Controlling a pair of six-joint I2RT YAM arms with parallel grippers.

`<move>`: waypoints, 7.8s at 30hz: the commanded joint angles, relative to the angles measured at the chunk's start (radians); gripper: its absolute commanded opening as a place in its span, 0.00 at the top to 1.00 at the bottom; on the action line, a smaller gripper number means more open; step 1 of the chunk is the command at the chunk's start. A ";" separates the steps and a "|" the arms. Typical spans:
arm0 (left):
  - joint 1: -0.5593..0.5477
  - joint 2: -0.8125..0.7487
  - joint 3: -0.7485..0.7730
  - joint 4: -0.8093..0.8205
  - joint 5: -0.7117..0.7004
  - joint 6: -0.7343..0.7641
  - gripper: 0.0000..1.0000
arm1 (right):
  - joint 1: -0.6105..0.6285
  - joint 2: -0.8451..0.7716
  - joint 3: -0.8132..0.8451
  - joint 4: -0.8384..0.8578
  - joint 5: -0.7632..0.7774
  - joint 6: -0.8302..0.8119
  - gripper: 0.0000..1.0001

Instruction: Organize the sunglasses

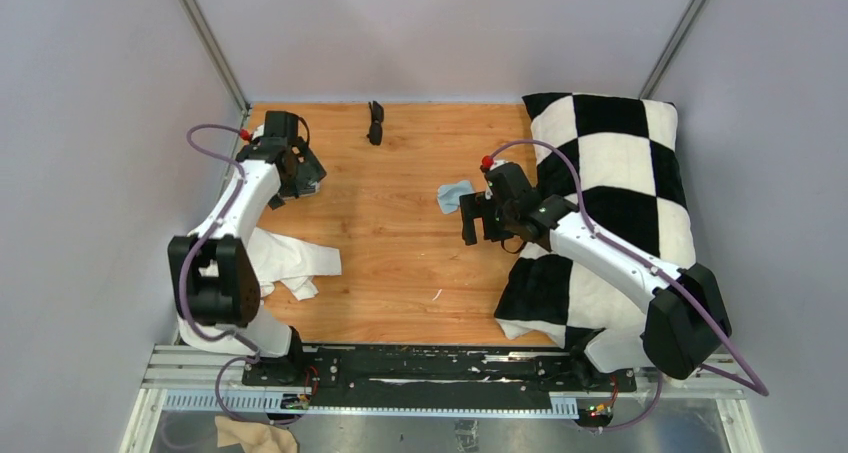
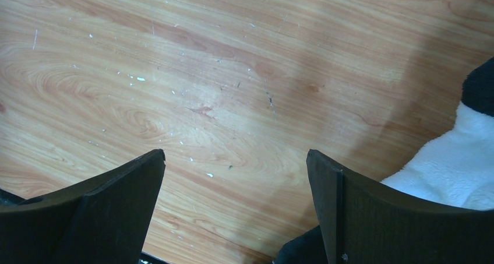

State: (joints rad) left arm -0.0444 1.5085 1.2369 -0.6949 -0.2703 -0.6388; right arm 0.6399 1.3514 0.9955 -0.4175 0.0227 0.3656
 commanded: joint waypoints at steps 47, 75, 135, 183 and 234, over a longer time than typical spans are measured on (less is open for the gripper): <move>0.209 0.572 0.379 -0.157 0.150 -0.444 0.46 | 0.011 -0.031 -0.027 -0.107 0.063 -0.044 0.02; -0.442 0.078 -0.131 0.063 0.140 0.103 0.00 | 0.010 -0.015 -0.010 -0.075 0.157 -0.034 0.00; -0.330 -0.067 -0.262 0.755 1.219 0.080 1.00 | -0.324 -0.148 -0.267 0.793 -0.836 0.471 0.03; -0.328 -0.143 -0.309 0.946 1.195 -0.149 1.00 | -0.197 0.463 -0.204 2.012 -0.888 1.171 0.70; -0.216 0.011 -0.536 2.141 1.195 -1.008 1.00 | -0.203 0.428 -0.060 2.013 -0.915 1.240 0.82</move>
State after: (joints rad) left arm -0.2470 1.5600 0.6933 1.3750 0.8974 -1.6684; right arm 0.4355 1.7695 0.9287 1.5799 -0.8715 1.6184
